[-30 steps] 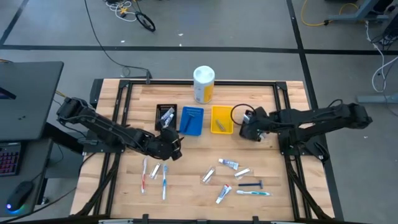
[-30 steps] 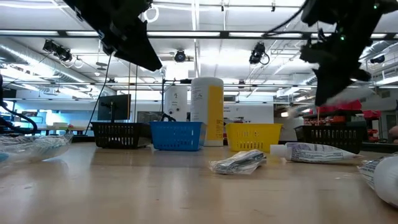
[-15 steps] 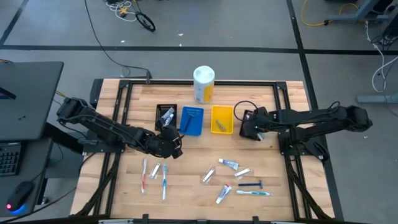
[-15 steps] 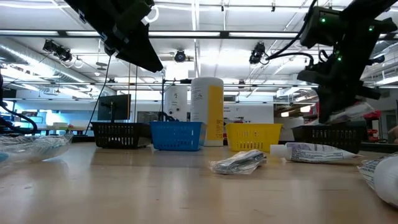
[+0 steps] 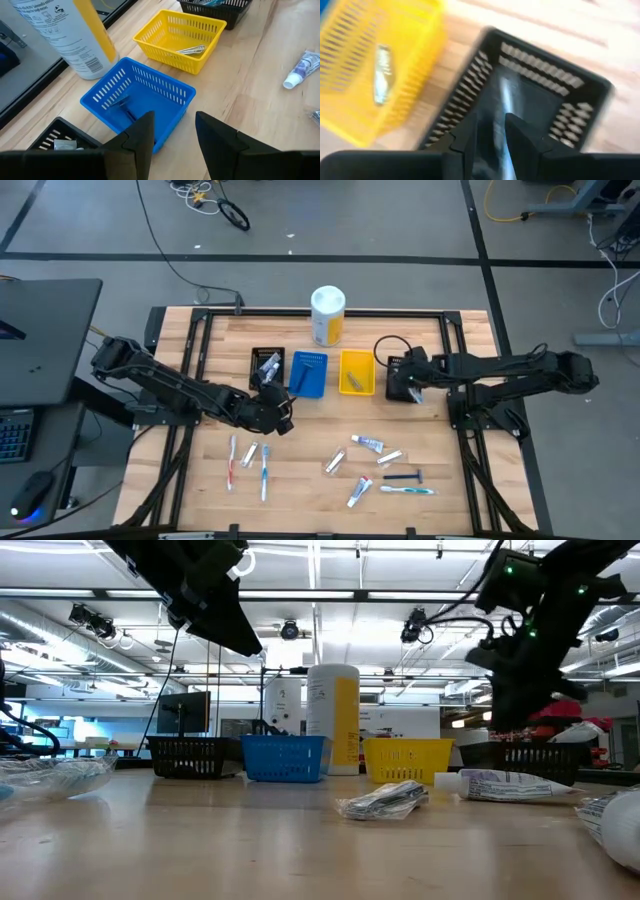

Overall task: Pick & Place Travel size toiletries
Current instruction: Put the blue toothbrush into the right black bin, then put the white toothpaste into the left black bin

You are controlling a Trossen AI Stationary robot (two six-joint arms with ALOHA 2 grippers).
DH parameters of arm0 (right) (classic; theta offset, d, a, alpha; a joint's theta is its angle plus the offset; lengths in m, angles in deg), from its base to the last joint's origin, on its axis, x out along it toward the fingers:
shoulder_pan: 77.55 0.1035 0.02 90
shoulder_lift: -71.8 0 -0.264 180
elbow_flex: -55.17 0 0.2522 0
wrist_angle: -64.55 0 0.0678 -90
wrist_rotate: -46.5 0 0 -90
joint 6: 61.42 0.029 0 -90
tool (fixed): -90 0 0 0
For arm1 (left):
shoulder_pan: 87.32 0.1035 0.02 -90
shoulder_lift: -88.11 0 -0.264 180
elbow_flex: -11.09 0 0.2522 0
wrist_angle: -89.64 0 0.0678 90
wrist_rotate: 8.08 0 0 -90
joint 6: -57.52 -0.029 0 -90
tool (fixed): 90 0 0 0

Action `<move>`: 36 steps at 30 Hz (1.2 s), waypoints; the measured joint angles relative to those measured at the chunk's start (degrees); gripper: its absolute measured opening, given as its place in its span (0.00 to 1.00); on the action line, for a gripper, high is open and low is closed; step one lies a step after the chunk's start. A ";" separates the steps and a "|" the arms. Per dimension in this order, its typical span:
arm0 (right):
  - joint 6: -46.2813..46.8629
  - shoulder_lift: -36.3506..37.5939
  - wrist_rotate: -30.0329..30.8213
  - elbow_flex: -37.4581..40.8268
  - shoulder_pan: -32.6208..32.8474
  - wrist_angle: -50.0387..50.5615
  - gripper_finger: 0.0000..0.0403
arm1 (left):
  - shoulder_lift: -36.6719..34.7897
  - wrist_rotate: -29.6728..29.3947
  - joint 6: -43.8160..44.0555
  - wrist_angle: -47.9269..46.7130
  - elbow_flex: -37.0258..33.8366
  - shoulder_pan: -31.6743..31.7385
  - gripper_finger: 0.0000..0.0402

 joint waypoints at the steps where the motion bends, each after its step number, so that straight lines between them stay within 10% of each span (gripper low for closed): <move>1: -1.87 0.00 -0.01 0.00 0.02 -2.34 0.27 | 0.00 0.04 0.00 -0.02 0.00 0.00 0.38; 17: -53.12 0.00 -13.79 0.00 3.52 -46.23 0.27 | 0.00 13.96 3.32 -0.07 0.00 -0.02 0.38; 36: -55.18 -7.58 -21.20 0.00 2.44 -49.82 0.43 | 0.00 25.33 33.31 -17.05 0.02 -0.02 0.38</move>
